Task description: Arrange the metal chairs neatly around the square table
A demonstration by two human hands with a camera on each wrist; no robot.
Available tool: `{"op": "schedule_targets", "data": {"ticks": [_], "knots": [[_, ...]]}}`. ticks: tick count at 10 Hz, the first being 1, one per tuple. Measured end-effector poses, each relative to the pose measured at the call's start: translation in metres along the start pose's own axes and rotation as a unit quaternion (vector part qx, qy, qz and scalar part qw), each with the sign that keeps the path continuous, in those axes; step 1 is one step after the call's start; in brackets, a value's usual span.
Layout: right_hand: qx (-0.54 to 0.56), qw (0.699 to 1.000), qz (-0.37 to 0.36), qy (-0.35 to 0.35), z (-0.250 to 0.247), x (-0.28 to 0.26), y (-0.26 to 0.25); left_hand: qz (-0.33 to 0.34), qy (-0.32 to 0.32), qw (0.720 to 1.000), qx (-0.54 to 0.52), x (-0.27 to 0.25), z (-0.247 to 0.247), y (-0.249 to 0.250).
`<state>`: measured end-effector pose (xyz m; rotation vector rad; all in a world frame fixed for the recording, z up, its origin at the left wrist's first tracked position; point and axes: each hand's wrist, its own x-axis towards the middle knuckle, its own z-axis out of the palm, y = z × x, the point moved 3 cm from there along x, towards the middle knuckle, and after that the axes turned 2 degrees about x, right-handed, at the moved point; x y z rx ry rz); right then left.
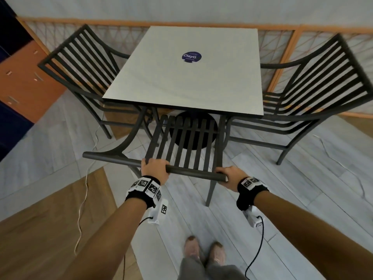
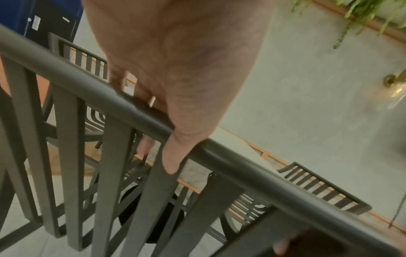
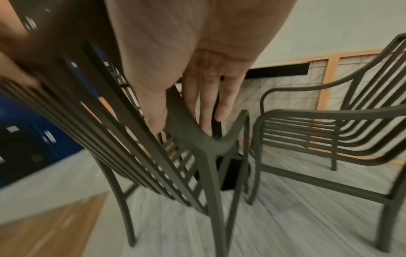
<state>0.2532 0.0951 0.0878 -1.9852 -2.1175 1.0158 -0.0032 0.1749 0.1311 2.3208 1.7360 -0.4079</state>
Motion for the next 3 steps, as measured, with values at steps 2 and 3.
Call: {"op": "schedule_targets", "data": {"ticks": [2, 3], "knots": [[0.054, 0.998, -0.024, 0.023, -0.084, -0.085, -0.055, -0.026, 0.104, 0.991, -0.079, -0.064, 0.01, 0.023], [0.123, 0.984, -0.072, 0.104, -0.149, -0.145, -0.088, 0.02, 0.174, 0.981, -0.08, -0.104, 0.015, 0.034]]}}
